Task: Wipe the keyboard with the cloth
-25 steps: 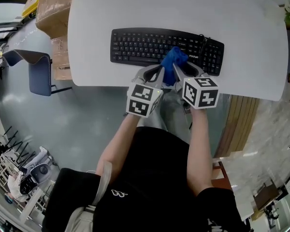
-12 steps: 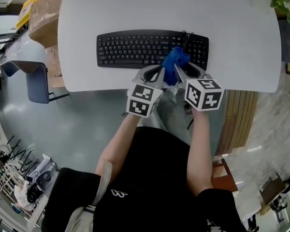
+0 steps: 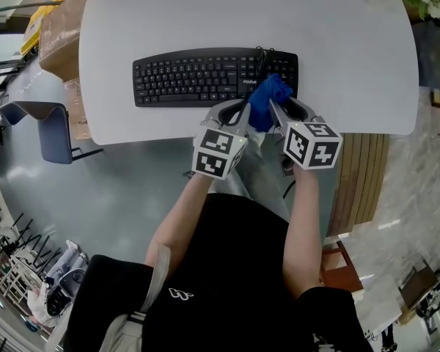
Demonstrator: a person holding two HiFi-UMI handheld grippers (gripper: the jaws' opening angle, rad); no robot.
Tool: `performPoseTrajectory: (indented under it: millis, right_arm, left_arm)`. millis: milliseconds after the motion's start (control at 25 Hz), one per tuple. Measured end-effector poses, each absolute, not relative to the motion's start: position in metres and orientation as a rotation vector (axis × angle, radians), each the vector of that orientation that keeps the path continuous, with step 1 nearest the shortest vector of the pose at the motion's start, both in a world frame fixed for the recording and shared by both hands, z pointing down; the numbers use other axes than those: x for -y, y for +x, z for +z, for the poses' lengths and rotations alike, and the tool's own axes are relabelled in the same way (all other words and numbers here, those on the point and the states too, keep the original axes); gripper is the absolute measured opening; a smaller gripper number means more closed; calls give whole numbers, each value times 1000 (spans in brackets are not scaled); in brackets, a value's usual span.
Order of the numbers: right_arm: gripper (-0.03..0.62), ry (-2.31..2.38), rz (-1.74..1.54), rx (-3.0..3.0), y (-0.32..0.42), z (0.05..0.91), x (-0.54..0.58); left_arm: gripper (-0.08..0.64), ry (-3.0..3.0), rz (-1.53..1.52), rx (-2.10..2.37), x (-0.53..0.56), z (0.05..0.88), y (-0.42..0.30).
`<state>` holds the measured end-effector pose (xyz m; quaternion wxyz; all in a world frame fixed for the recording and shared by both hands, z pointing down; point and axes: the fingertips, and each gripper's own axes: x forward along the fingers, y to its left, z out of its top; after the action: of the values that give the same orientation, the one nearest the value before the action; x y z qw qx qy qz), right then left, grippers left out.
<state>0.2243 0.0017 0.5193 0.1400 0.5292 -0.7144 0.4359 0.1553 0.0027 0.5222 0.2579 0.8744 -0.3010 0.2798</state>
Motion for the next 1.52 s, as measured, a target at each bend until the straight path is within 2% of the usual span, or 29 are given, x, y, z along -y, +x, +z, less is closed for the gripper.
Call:
performPoseTrajectory:
  millis: [840, 1200, 1520]
  right_arm:
    - [98, 1704, 1229, 1977, 317, 512, -20]
    - [98, 1742, 1021, 2180, 315, 436, 8]
    - [98, 1805, 707, 2449, 305, 322, 41]
  left_arm:
    - [-2, 2443, 729, 831, -11, 499, 199]
    - [-2, 2551, 580, 982, 22, 429, 193]
    - [-2, 2666, 353, 1159, 61, 331, 180]
